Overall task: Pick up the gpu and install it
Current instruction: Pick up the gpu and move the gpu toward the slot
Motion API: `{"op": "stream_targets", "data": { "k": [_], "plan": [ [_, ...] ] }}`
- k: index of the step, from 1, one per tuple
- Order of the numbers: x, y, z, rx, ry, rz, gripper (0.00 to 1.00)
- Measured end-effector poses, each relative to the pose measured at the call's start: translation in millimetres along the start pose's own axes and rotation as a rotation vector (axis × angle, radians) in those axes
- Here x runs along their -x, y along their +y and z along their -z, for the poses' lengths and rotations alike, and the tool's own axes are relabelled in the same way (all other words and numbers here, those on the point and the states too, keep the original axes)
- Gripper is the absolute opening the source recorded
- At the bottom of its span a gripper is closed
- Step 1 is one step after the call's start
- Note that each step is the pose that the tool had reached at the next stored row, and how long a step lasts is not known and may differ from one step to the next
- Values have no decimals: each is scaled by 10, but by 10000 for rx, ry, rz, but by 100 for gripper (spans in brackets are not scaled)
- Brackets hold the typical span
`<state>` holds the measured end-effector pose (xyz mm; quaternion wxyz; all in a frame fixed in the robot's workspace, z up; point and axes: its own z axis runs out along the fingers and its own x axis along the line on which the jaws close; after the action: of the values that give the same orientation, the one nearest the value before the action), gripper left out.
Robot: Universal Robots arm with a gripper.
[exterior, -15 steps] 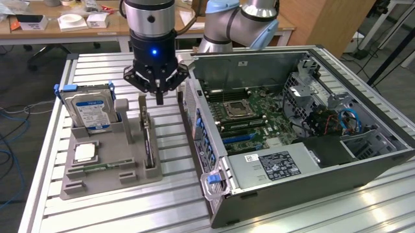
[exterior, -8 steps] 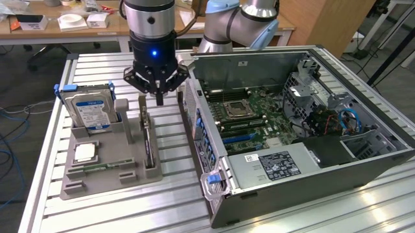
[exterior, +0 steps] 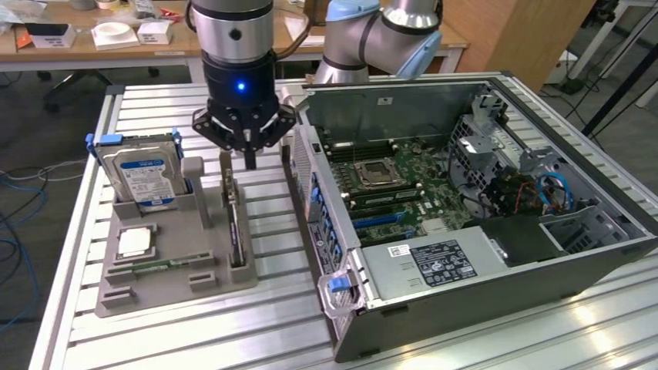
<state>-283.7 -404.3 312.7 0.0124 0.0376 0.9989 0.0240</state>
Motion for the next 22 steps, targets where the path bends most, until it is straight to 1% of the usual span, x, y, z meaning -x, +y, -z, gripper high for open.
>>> {"op": "stream_targets", "data": {
  "k": [7, 22],
  "plan": [
    [-57, -28, -14, 2, 0, 0, 11],
    [-119, -49, -59, 2, -1, 1, 11]
  ]
}}
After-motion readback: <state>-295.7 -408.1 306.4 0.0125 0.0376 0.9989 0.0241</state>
